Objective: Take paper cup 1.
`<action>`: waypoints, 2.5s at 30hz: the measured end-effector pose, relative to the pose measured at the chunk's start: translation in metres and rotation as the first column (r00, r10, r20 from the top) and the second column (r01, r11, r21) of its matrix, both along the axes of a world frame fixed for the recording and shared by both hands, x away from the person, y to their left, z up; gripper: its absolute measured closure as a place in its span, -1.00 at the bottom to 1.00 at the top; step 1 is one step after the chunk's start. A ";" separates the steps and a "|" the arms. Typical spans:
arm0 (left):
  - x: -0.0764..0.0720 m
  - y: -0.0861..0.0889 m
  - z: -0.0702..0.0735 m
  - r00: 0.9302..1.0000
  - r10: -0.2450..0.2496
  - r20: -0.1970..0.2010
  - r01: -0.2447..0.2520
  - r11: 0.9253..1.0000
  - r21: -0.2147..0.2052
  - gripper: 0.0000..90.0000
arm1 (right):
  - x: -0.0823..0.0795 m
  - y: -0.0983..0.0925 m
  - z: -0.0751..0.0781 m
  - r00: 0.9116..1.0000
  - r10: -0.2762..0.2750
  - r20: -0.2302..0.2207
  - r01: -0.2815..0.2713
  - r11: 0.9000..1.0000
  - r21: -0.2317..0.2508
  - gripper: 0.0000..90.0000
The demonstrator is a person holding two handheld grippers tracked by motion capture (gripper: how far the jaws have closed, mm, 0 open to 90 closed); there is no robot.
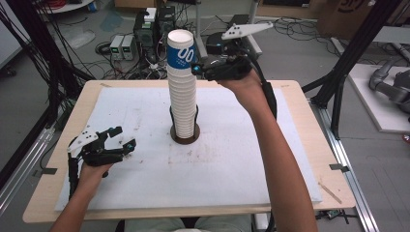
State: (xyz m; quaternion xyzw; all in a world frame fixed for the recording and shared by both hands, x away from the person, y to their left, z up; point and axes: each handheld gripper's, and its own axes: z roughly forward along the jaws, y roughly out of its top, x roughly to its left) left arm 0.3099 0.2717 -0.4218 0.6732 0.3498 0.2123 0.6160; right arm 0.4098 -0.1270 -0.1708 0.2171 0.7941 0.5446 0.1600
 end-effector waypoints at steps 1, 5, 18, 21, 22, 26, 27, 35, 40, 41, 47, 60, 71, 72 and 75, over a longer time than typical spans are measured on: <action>0.000 0.000 0.000 1.000 0.000 0.000 0.000 1.000 0.000 -0.63 | 0.003 0.003 0.003 1.000 0.001 -0.005 -0.001 1.000 -0.005 -0.62; 0.000 0.001 0.000 1.000 0.005 0.000 -0.005 1.000 -0.010 -0.63 | 0.015 0.016 0.010 0.999 -0.002 -0.033 0.001 0.999 -0.034 -0.62; 0.000 0.004 0.000 1.000 0.014 -0.003 -0.014 1.000 -0.016 -0.63 | 0.030 0.038 0.014 0.998 0.011 -0.062 -0.014 0.999 -0.045 -0.43; 0.000 0.004 0.000 1.000 0.012 -0.004 -0.012 1.000 -0.007 -0.63 | 0.031 0.038 0.015 0.998 0.024 -0.062 -0.027 0.999 -0.042 -0.42; 0.000 0.004 0.000 1.000 0.011 -0.004 -0.011 1.000 -0.009 -0.63 | 0.031 0.037 0.015 0.997 0.025 -0.067 -0.028 0.999 -0.036 -0.42; 0.000 0.003 0.000 1.000 0.010 -0.002 -0.010 1.000 -0.006 -0.63 | 0.031 0.033 0.019 0.998 0.026 -0.058 -0.025 1.000 0.005 -0.38; 0.000 0.003 0.000 1.000 0.009 0.000 -0.009 1.000 -0.007 -0.63 | 0.030 0.032 0.022 0.998 0.017 -0.055 -0.016 1.000 0.015 -0.38; 0.000 0.003 0.000 1.000 0.011 -0.002 -0.011 1.000 -0.009 -0.63 | 0.020 0.026 0.048 1.000 0.005 -0.009 -0.004 0.995 0.099 -0.37; 0.000 0.003 0.001 1.000 0.008 -0.001 -0.008 1.000 -0.009 -0.63 | 0.012 0.018 0.066 0.999 -0.018 0.038 0.012 0.988 0.154 -0.37; 0.000 0.003 0.001 1.000 0.008 0.000 -0.008 1.000 -0.010 -0.63 | 0.011 0.016 0.068 0.999 -0.013 0.043 0.006 0.986 0.165 -0.37; -0.001 0.004 0.001 1.000 0.008 -0.003 -0.008 1.000 -0.014 -0.63 | -0.003 -0.002 0.080 0.996 -0.037 0.077 0.021 0.979 0.201 -0.36; -0.003 0.002 0.004 1.000 -0.029 0.003 0.029 0.999 -0.033 -0.63 | -0.048 -0.066 0.039 0.997 -0.027 0.078 0.021 0.997 0.077 -0.35; -0.005 -0.012 0.008 0.995 -0.095 0.022 0.096 0.995 -0.039 -0.64 | -0.068 -0.101 -0.067 1.000 -0.017 -0.021 0.017 1.000 0.001 -0.35; -0.005 -0.013 0.008 0.995 -0.100 0.026 0.101 0.994 -0.038 -0.64 | -0.069 -0.101 -0.076 0.999 -0.015 -0.031 0.015 1.000 0.001 -0.34; -0.006 -0.018 0.010 0.994 -0.109 0.031 0.110 0.994 -0.025 -0.64 | -0.073 -0.102 -0.101 0.999 -0.013 -0.053 0.013 1.000 0.004 -0.34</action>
